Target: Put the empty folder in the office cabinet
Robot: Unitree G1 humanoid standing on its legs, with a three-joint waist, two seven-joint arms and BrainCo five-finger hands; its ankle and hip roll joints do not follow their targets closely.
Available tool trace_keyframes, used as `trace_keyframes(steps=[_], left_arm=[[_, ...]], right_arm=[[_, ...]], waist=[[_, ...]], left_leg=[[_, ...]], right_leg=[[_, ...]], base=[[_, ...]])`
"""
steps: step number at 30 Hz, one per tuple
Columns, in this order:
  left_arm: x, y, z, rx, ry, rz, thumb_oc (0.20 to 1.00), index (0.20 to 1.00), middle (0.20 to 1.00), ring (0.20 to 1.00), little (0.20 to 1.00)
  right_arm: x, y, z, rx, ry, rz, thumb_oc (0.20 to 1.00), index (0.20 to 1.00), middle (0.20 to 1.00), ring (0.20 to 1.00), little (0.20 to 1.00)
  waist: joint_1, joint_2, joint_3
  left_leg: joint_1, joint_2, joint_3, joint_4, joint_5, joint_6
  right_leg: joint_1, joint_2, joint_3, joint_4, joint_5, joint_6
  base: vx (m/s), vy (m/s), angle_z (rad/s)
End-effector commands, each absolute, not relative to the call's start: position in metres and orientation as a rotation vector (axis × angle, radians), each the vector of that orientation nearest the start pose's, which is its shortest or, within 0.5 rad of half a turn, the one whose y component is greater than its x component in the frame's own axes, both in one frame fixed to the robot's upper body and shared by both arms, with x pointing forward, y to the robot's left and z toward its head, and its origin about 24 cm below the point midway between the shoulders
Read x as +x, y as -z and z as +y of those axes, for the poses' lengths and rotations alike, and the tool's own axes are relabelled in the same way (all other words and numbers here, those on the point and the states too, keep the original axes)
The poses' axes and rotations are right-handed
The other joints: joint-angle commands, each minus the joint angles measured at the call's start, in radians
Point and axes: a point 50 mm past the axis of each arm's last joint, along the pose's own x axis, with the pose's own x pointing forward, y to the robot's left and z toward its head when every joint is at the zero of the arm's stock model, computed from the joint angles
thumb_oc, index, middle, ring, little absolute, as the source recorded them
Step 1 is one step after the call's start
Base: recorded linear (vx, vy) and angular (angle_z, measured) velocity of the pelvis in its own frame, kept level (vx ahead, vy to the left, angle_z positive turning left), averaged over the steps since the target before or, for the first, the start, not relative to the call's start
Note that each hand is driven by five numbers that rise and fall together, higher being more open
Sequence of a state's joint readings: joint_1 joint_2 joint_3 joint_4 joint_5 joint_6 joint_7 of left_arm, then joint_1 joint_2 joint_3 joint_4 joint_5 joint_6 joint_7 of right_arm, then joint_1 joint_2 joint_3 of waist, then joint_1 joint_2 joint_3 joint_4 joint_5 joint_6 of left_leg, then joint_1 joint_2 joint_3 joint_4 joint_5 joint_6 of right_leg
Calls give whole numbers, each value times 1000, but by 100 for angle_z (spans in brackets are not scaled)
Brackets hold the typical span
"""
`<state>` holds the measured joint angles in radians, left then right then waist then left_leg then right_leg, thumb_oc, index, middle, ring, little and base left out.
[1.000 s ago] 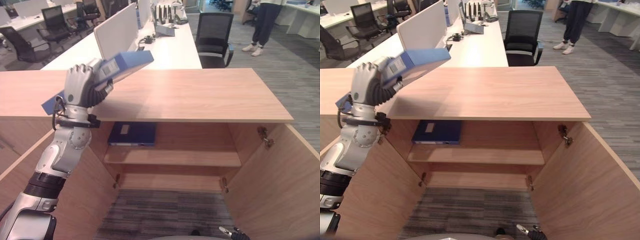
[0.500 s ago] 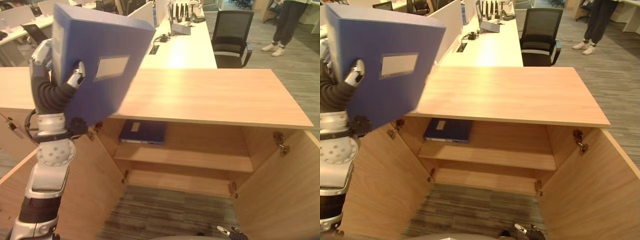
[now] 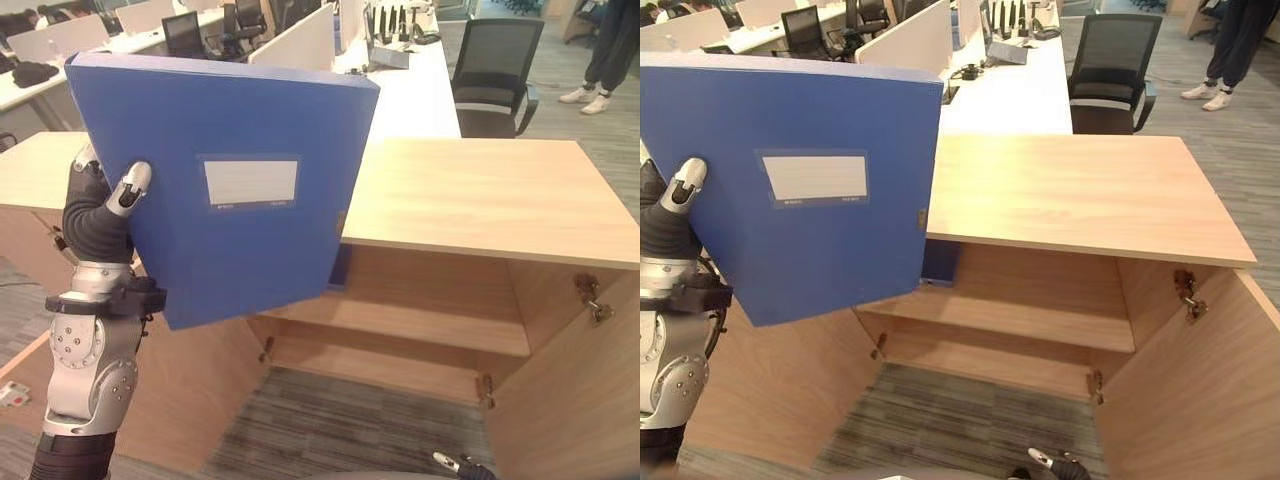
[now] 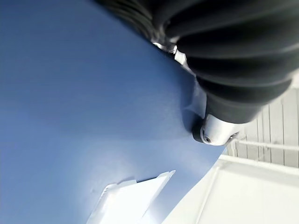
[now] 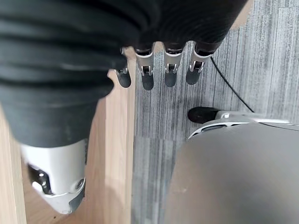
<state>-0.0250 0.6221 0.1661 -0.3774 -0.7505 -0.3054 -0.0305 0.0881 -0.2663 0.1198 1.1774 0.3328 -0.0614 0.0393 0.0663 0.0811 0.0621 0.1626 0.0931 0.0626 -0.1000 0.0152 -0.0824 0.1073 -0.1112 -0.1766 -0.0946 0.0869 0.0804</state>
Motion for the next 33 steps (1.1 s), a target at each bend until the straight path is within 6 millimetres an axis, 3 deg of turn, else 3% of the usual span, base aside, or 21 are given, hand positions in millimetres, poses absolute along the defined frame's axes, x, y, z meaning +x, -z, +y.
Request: trace_keyframes(steps=[1,4,7,13,15,19,27,33], left_arm=[[222,-227,241,-156,161,-828,200,200,200,200,200],[226,-215,237,-173,174,-769,200,200,200,200,200],[228,-206,234,-182,182,-720,200,200,200,200,200],[236,-188,228,-201,214,-636,200,200,200,200,200],[240,-178,221,-208,253,-579,200,200,200,200,200],[243,-165,211,-217,292,-519,200,200,200,200,200],[247,-157,195,-245,357,-480,200,200,200,200,200],[253,-153,173,-266,445,-441,200,200,200,200,200]], right_arm=[[114,152,-235,-8,152,1060,1000,1000,1000,1000,1000],[135,143,-226,27,100,961,1000,1000,1000,1000,1000],[169,120,-214,111,29,771,1000,1000,1000,1000,1000],[217,52,-203,184,-147,408,1000,1000,1000,1000,1000],[236,6,-195,186,-268,223,1000,1000,1000,1000,1000],[248,-32,-175,218,-399,75,1000,1000,1000,1000,1000],[256,-65,-131,310,-569,-58,1000,1000,1000,1000,1000],[260,-62,-107,361,-608,-34,1000,1000,1000,1000,1000]], waist=[[-7,-43,28],[-2,-49,30],[-2,-54,34],[-5,-66,40],[-11,-74,38],[-22,-76,30],[-34,-73,25],[-36,-72,23]], left_leg=[[-5,-14,-53,13,-54,1],[-8,-14,-54,13,-53,2],[-9,-13,-50,13,-53,2],[-13,-11,-41,13,-52,2],[-11,-8,-31,13,-55,3],[-4,-8,-18,13,-59,5],[-1,-6,-13,13,-59,6],[-3,-9,-12,13,-59,9]], right_leg=[[63,-25,16,63,-137,54],[62,-26,14,66,-137,54],[58,-28,15,66,-135,55],[51,-31,16,64,-131,60],[51,-34,19,56,-127,63],[55,-34,28,47,-123,62],[55,-33,35,47,-122,58],[53,-33,38,51,-123,56]], base=[[-6,7,3],[0,0,0],[0,0,0],[0,0,0],[0,0,0],[19,12,-6],[-1,3,-2],[0,0,0]])
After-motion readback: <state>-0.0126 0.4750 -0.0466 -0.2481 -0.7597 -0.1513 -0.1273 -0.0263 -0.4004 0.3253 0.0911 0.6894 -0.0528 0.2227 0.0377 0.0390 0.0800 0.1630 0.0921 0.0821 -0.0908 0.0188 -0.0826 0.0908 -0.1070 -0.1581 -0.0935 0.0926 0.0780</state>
